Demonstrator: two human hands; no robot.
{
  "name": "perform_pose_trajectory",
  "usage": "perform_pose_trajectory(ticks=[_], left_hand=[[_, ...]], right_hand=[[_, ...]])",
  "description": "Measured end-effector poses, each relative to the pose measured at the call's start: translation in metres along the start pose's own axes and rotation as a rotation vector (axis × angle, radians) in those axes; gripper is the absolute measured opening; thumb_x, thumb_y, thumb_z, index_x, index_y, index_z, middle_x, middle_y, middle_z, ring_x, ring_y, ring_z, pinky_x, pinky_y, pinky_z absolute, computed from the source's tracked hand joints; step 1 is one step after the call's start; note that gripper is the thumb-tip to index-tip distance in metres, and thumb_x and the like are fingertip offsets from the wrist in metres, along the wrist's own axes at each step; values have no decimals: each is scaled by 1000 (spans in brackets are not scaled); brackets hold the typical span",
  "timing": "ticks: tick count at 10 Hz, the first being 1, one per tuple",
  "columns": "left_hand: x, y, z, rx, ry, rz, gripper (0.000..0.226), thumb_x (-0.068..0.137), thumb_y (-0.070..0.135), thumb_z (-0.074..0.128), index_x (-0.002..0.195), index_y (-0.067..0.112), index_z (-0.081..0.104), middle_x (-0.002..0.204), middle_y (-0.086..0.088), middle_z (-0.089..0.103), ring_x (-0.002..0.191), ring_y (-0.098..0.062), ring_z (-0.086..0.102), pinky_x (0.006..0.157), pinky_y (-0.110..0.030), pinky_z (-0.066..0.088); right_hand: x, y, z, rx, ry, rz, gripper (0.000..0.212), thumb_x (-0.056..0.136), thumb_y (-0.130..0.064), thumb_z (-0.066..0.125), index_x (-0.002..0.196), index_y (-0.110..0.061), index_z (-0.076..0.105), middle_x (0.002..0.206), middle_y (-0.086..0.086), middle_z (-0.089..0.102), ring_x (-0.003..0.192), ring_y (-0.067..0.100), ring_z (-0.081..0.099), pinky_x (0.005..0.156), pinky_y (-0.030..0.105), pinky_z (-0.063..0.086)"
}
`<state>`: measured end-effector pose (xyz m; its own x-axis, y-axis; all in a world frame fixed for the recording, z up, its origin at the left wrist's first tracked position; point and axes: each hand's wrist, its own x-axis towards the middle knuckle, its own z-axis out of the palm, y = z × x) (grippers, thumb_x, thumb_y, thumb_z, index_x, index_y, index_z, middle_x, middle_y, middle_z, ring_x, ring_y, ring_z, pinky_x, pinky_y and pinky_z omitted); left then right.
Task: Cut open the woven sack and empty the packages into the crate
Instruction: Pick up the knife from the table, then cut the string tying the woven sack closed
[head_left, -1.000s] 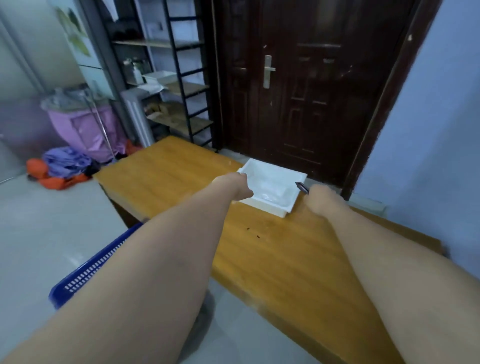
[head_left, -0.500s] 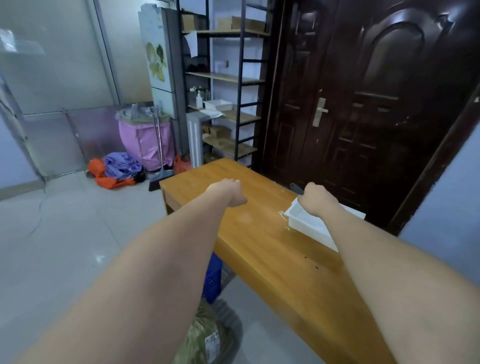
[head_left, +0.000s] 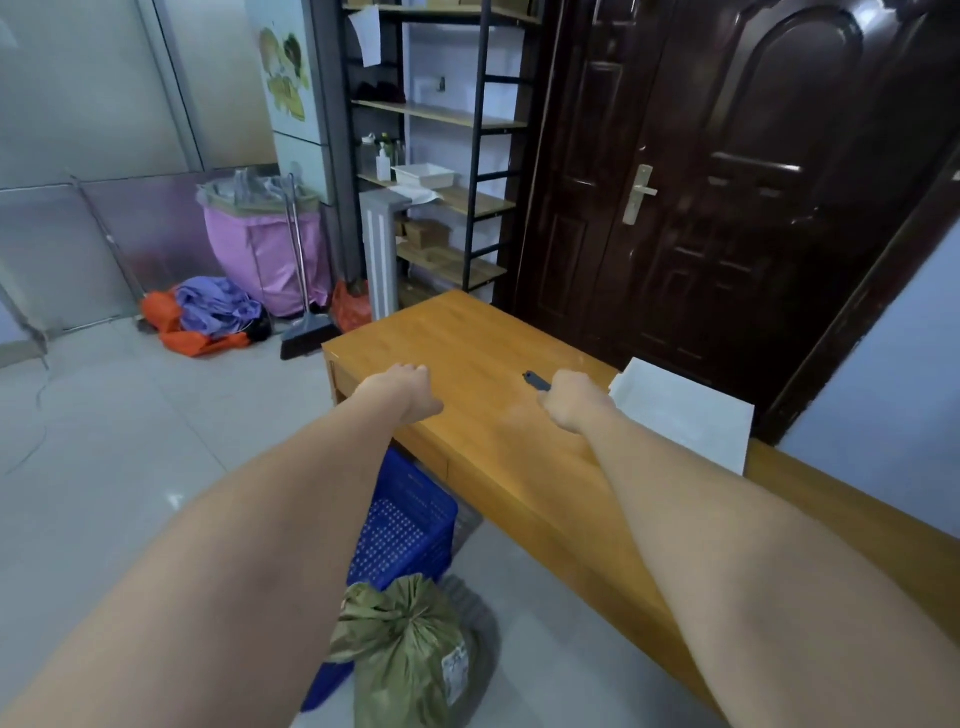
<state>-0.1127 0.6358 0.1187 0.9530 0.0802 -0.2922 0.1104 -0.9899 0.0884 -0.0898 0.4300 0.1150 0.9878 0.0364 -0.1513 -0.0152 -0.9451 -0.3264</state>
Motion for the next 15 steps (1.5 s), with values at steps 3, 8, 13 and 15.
perform_pose_trajectory(ticks=[3,8,13,15], left_hand=[[77,-16,56,-29,-132,-53,66,93,42,40,147,10,21,154,-13,27,140,-29,28,114,-44,29],[134,-67,319,-15,-564,-143,65,91,44,45,142,9,29,150,-15,33,136,-33,34,109,-49,34],[223,-119,546,-46,-361,-107,40,99,31,28,118,8,55,118,-13,62,116,-27,55,118,-41,12],[245,-139,599,-237,-593,-182,39,95,40,40,108,8,60,101,-11,60,99,-31,58,77,-34,40]], right_hand=[[74,6,82,67,-206,-22,21,97,-22,41,85,-7,49,61,3,42,49,19,38,47,27,25],[92,69,339,52,-703,118,27,99,-4,32,111,-2,57,130,24,53,97,24,54,75,32,38],[73,112,591,409,-542,304,27,98,-27,42,94,-6,57,98,20,66,91,35,60,77,40,48],[80,110,640,547,-470,267,24,97,-27,46,78,-13,52,60,-4,48,64,19,49,62,32,38]])
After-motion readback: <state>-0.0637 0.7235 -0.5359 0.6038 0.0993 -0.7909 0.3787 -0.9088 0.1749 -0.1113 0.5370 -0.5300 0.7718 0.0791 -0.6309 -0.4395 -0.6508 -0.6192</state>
